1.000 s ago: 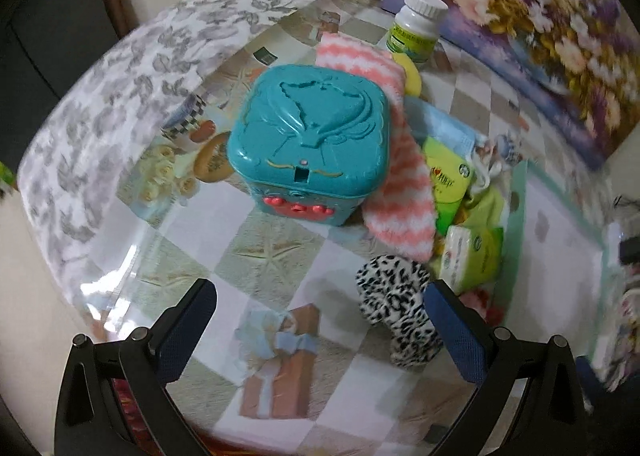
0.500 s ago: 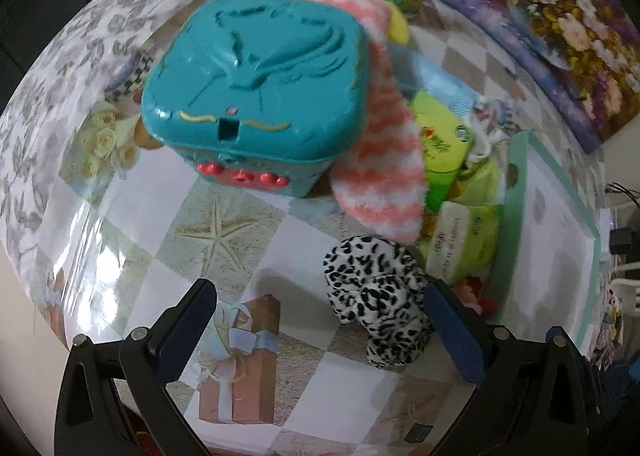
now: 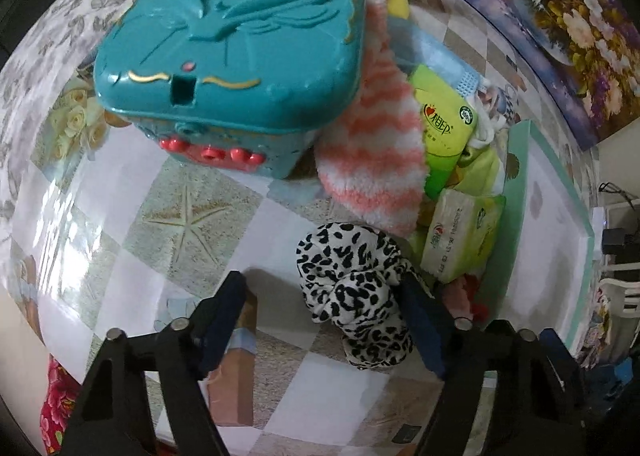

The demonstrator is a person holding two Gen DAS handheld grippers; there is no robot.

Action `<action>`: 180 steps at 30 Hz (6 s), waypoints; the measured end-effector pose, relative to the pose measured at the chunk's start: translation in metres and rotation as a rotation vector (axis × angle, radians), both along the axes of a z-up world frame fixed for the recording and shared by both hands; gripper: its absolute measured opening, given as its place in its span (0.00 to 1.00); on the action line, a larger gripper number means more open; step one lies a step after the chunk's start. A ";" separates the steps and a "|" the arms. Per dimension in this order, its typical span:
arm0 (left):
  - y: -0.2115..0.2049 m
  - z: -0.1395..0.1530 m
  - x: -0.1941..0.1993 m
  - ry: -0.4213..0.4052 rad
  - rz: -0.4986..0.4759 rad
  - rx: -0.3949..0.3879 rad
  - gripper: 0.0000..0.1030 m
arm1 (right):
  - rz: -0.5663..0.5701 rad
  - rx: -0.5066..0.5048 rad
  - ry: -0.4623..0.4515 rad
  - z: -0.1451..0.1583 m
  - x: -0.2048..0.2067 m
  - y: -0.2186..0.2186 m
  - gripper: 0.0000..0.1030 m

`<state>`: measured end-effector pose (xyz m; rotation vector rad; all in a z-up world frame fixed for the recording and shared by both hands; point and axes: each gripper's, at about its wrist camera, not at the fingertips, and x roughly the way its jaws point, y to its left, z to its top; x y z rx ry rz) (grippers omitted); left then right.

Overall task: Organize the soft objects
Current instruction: 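Grasp the leopard-print scrunchie with the left gripper while the right gripper approaches the red flower toy, then grasp the red flower toy with the right gripper while the left gripper holds the scrunchie, then carry scrunchie and flower toy into the white tray and open both grippers, then grasp the green tissue pack with the right gripper while the left gripper returns to the pile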

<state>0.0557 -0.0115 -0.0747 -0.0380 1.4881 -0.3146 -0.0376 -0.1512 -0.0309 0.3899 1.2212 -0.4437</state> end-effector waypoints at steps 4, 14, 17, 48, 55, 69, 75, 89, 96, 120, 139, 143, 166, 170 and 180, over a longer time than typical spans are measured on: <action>-0.002 0.000 0.000 -0.006 -0.005 0.015 0.63 | 0.016 -0.037 0.012 0.001 0.001 0.002 1.00; 0.018 -0.002 0.014 -0.022 0.019 0.067 0.42 | 0.065 -0.027 -0.015 0.005 0.003 0.010 1.00; 0.031 -0.005 0.022 -0.018 0.053 0.079 0.42 | 0.102 -0.019 -0.033 0.007 0.006 0.019 1.00; 0.051 -0.006 0.026 0.011 0.074 0.083 0.43 | 0.216 0.023 0.019 -0.014 0.034 0.056 0.41; 0.045 -0.008 0.025 0.005 0.063 0.092 0.43 | 0.222 -0.003 0.033 -0.015 0.034 0.055 0.31; 0.033 -0.007 0.018 0.010 0.035 0.047 0.28 | 0.197 0.044 0.022 -0.014 0.035 0.050 0.28; 0.035 -0.002 0.017 0.008 0.036 0.014 0.24 | 0.193 0.057 0.012 -0.011 0.032 0.048 0.27; 0.049 0.050 0.010 -0.103 0.049 -0.087 0.22 | 0.155 0.077 -0.063 0.018 0.026 0.040 0.17; 0.062 0.083 0.005 -0.185 0.054 -0.152 0.22 | 0.122 0.079 -0.155 0.048 0.016 0.033 0.16; -0.027 0.119 -0.040 -0.341 -0.219 -0.235 0.22 | -0.216 -0.001 -0.165 0.062 -0.045 -0.065 0.17; -0.131 0.095 -0.120 -0.323 -0.536 -0.256 0.24 | -0.488 -0.054 -0.139 0.053 -0.129 -0.158 0.17; -0.132 0.095 -0.119 -0.325 -0.523 -0.268 0.26 | -0.489 -0.056 -0.124 0.046 -0.131 -0.160 0.17; -0.114 0.083 -0.087 -0.337 -0.365 -0.121 0.90 | -0.431 -0.085 -0.047 0.036 -0.114 -0.148 0.82; -0.108 0.077 -0.082 -0.324 -0.337 -0.088 1.00 | -0.397 -0.119 -0.049 0.038 -0.110 -0.141 0.97; -0.098 0.075 -0.072 -0.300 -0.293 -0.075 1.00 | -0.370 -0.152 -0.041 0.042 -0.104 -0.133 0.98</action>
